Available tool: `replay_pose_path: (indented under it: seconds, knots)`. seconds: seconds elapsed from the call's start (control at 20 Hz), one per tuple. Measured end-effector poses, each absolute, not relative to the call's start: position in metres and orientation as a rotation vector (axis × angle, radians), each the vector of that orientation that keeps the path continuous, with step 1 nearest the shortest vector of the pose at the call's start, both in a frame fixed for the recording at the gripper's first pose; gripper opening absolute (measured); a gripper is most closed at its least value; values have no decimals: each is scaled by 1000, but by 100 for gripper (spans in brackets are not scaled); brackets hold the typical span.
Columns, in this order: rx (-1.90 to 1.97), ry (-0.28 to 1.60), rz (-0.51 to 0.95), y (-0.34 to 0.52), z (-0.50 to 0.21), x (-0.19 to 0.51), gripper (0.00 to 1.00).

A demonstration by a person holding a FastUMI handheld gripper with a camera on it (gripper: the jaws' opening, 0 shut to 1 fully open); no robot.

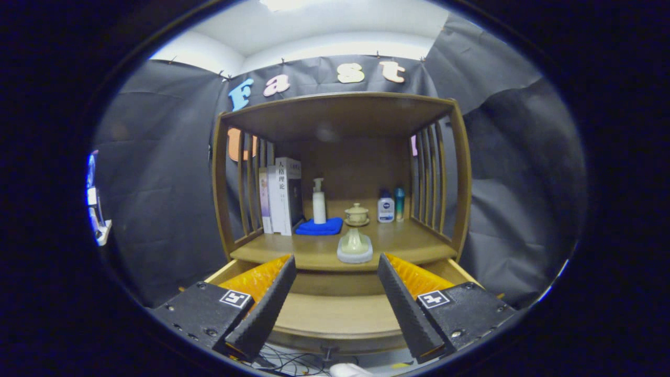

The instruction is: Pull open the drawer, take out the items inside it, and place them on the countertop above the cabinet.

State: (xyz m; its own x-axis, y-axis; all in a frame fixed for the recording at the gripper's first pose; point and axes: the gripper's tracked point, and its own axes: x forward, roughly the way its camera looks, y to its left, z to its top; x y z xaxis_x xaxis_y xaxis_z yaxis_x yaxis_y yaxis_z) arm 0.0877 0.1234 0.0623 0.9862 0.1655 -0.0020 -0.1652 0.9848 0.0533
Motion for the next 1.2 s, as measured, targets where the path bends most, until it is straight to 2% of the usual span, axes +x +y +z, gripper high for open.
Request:
replay_pose_path:
  seconds: [0.55,0.8,1.2]
  knots:
    - [27,100,123,103,-42,54,100]
    - [17,128,123,108,-67,42,100]
    - [-12,193,112,128,-106,71,100]
